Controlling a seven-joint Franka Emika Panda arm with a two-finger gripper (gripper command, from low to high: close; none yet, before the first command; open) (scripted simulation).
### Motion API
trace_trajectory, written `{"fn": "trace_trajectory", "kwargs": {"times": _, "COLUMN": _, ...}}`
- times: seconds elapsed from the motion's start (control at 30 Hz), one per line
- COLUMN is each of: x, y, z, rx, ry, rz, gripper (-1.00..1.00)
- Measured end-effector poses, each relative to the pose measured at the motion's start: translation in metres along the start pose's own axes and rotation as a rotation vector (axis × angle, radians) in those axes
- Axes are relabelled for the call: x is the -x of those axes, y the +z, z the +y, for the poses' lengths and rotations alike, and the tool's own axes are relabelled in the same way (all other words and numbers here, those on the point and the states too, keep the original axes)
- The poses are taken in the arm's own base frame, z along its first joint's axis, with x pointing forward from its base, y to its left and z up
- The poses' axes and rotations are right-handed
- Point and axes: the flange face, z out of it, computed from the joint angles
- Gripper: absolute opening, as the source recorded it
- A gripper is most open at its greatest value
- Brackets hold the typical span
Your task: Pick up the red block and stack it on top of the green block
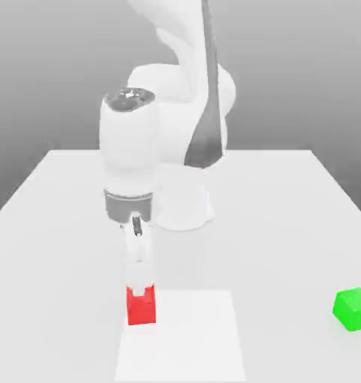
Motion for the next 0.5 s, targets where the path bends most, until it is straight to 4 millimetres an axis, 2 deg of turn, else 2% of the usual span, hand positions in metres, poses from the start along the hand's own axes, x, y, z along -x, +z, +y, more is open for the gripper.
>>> {"fn": "trace_trajectory", "kwargs": {"times": 0.23, "x": 0.0, "y": 0.051, "z": 0.003, "rx": 0.005, "ry": 0.004, "rz": 0.001, "gripper": 0.0}}
{"fn": "trace_trajectory", "kwargs": {"times": 0.27, "x": 0.0, "y": 0.056, "z": 0.004, "rx": 0.006, "ry": 0.003, "rz": 0.002, "gripper": -1.0}}
{"fn": "trace_trajectory", "kwargs": {"times": 0.5, "x": 0.0, "y": 0.055, "z": 0.003, "rx": 0.004, "ry": 0.004, "rz": 0.001, "gripper": -1.0}}
